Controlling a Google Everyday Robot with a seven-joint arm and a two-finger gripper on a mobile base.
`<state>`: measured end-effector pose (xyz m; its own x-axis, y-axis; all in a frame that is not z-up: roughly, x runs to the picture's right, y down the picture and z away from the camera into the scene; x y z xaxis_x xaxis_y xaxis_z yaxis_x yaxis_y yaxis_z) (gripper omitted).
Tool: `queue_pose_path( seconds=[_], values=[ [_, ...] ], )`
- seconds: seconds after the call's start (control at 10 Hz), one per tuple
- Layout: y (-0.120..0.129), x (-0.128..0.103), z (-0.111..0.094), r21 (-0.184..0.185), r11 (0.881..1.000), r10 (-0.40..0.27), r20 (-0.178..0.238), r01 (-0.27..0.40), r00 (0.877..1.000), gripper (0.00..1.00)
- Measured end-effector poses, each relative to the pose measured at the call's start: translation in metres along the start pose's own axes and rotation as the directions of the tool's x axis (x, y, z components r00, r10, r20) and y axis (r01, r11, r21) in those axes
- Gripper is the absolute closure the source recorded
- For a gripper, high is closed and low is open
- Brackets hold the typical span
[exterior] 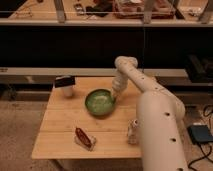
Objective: Drag the ceramic bowl in a circle
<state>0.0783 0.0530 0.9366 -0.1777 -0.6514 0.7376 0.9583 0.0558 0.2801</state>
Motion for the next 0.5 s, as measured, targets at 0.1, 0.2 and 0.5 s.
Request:
queue_pose_path(
  seconds=[0.1, 0.2, 0.5],
  values=[
    [0.011, 0.001, -0.007, -0.03, 0.999, 0.014, -0.024, -0.015, 1.0, 1.0],
    [0.02, -0.001, -0.013, -0.062, 0.998, 0.027, -0.043, -0.03, 0.999, 1.0],
    [0.028, -0.005, -0.015, -0.095, 0.994, 0.042, -0.053, -0.047, 0.998, 1.0]
  ],
)
